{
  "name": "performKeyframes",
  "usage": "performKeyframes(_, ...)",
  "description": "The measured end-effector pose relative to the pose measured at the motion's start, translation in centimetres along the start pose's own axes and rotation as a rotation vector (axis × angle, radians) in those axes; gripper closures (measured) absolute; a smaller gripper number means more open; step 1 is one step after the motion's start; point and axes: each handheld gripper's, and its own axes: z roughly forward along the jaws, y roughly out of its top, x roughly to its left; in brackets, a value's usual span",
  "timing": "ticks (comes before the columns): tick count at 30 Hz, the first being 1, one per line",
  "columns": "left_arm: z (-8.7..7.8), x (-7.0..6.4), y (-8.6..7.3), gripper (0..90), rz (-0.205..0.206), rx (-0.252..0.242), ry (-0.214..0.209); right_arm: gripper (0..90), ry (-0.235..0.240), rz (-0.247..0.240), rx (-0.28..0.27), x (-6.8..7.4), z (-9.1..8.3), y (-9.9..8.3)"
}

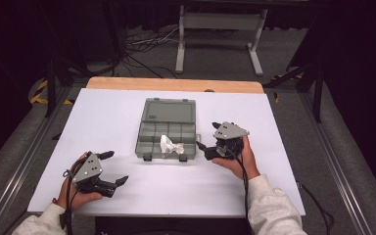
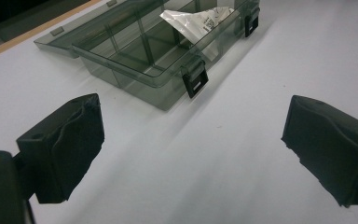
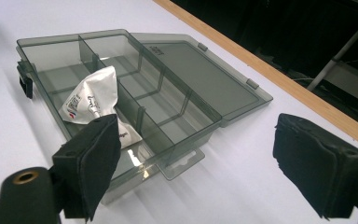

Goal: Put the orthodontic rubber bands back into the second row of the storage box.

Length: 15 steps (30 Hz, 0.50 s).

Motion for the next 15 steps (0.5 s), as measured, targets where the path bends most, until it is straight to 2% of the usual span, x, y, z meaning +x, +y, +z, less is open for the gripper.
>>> performKeyframes(5, -0.06, 0.03, 0.02, 6.6, -0.001, -0.003, 0.007, 15.2, -0.008, 0.008, -0.006, -0.11, -0.08, -0.18)
performKeyframes(15, -0.08, 0.11, 0.08, 16.0, -0.01, 0.002, 0.049, 16.6, -0.013, 0.031, 0.006, -0.38, 0.38, -0.76)
